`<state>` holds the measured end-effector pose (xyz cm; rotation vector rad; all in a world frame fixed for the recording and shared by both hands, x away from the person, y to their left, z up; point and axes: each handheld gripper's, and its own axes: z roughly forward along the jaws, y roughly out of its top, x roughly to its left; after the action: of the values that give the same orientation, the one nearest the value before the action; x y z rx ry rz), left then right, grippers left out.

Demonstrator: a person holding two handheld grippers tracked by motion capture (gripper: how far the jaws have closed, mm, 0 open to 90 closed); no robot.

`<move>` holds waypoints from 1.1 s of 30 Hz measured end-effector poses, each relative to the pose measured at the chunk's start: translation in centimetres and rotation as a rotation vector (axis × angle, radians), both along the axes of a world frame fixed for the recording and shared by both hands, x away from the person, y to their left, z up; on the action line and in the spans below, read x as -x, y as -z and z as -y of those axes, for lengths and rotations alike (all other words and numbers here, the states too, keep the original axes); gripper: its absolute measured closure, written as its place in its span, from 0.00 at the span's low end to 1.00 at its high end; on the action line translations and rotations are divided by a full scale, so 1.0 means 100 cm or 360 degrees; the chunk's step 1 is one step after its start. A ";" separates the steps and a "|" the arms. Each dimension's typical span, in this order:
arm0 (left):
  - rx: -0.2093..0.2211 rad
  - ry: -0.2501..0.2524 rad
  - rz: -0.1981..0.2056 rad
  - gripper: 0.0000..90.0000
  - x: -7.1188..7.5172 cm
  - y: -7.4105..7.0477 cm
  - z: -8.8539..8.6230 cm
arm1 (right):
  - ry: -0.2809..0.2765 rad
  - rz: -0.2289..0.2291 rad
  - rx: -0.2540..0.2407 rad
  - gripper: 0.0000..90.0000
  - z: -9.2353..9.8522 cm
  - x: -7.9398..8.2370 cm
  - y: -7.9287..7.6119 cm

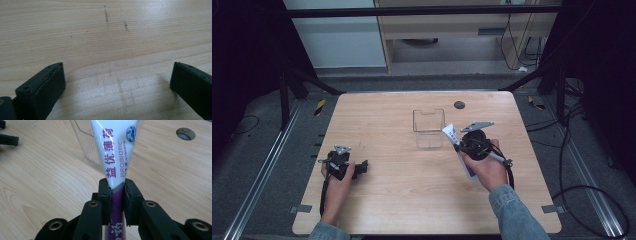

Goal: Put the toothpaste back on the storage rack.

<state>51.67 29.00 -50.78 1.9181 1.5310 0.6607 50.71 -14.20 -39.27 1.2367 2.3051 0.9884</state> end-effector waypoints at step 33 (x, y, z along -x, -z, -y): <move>0.0001 0.0005 0.0001 0.00 -0.001 0.000 0.000 | 0.0054 0.0265 -0.0130 0.87 -0.019 -0.021 -0.052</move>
<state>51.74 28.99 -50.78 1.9196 1.5271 0.6595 52.84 -12.31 -34.05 1.1725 2.1295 1.1386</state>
